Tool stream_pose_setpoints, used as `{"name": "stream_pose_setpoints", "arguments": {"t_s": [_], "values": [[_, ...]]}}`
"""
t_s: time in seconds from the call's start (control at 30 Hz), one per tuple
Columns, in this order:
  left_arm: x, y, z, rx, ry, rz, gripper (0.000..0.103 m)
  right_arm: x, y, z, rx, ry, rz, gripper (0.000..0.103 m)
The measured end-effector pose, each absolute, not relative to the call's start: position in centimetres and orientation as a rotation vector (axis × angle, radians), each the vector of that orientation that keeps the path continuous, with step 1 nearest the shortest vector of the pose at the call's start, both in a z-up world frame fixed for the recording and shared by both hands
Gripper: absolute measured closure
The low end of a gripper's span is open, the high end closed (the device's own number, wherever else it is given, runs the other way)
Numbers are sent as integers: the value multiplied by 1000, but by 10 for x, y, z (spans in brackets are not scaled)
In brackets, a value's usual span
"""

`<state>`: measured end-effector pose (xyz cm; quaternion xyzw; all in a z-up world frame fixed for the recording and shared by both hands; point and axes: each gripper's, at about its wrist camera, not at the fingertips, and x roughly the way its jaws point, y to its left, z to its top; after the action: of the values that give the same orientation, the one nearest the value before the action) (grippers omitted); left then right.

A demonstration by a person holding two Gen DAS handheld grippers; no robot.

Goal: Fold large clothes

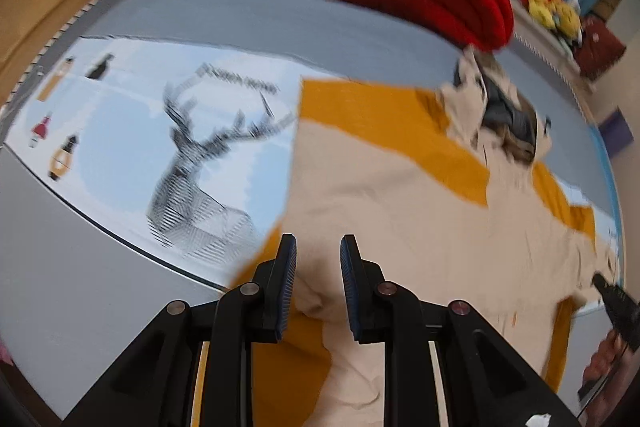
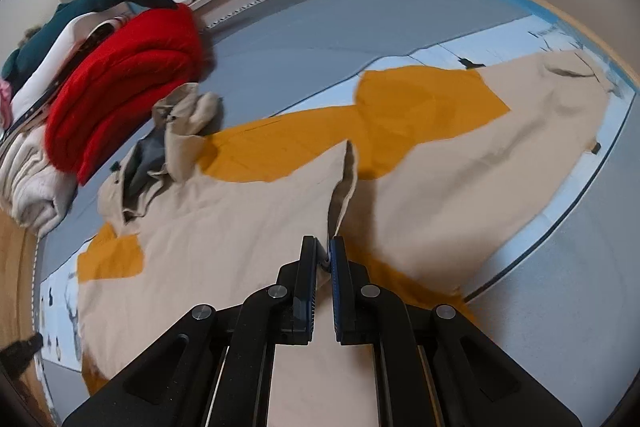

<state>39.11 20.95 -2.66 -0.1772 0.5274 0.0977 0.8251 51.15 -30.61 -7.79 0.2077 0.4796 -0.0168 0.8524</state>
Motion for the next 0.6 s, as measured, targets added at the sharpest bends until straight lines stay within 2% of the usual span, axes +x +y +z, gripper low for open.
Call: {"name": "stream_pose_setpoints", "arguments": {"t_s": [0.07, 0.17, 0.33, 0.4, 0.5, 0.6], "values": [[394, 200, -43, -356, 1160, 181, 83, 514, -309, -82, 433, 1018, -47, 95], [397, 194, -65, -331, 1214, 167, 83, 510, -326, -86, 437, 991, -111, 89], [395, 198, -111, -356, 1316, 190, 83, 512, -334, -101, 509, 1000, -67, 61], [393, 200, -126, -369, 1366, 205, 83, 519, -330, -118, 543, 1062, -10, 61], [393, 192, -120, -319, 1371, 218, 83, 529, -324, -150, 511, 1216, -18, 61], [393, 185, -105, -334, 1311, 183, 82, 528, -328, -159, 541, 1234, -31, 61]]}}
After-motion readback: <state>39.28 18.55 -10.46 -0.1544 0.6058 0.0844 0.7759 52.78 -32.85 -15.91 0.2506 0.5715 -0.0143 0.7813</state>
